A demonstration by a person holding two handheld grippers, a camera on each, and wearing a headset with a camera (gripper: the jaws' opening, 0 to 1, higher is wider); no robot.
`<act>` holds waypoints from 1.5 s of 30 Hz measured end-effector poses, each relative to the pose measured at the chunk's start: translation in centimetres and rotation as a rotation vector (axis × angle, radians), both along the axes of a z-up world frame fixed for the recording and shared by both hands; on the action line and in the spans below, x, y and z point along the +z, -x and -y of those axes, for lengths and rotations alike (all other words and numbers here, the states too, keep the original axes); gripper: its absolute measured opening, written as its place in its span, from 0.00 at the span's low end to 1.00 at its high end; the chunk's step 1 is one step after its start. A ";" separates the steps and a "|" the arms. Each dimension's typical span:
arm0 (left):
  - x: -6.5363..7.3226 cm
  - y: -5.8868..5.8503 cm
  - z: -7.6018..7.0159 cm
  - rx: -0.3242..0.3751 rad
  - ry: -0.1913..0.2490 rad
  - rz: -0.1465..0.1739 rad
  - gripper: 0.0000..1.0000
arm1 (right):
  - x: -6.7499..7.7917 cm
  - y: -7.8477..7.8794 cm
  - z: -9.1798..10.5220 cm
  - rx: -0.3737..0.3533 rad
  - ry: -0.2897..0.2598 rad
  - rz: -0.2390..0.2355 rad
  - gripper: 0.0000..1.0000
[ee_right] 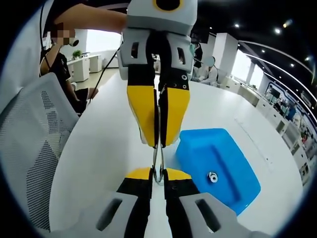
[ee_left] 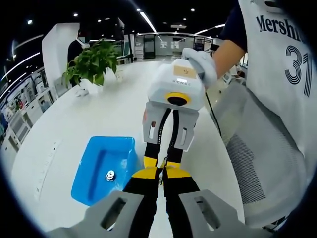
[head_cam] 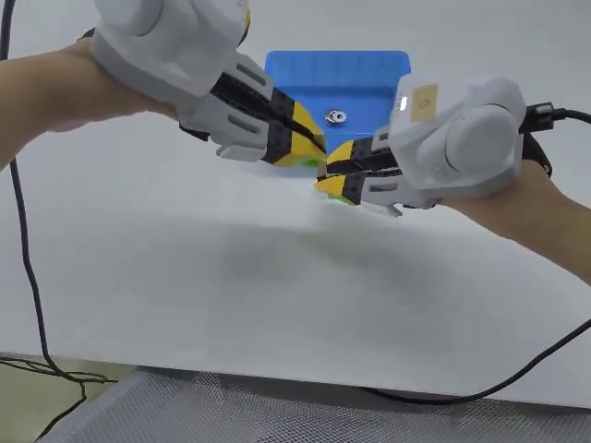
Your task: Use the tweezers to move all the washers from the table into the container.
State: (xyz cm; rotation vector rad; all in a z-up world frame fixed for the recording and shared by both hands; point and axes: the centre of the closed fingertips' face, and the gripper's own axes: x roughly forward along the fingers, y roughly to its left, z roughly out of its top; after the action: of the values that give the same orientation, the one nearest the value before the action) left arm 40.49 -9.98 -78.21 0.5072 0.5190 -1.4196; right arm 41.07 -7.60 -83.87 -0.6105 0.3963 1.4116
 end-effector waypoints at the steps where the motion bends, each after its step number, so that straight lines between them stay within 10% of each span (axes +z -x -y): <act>1: 0.2 0.0 0.0 -0.001 0.002 0.001 0.07 | 0.3 0.0 0.0 0.001 -0.002 0.004 0.10; 24: 6.0 -3.6 0.2 -0.033 0.027 0.104 0.07 | 6.0 -4.5 0.2 -0.023 -0.045 0.143 0.09; 45: 1.8 -8.7 0.1 -0.030 -0.004 0.090 0.07 | 2.2 -9.2 0.3 -0.054 -0.018 0.110 0.10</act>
State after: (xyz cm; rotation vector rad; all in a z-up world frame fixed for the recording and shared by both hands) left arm 49.22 -10.09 -76.36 0.5815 0.4439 -1.4181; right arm 50.28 -7.89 -81.70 -0.6552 0.3107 1.3227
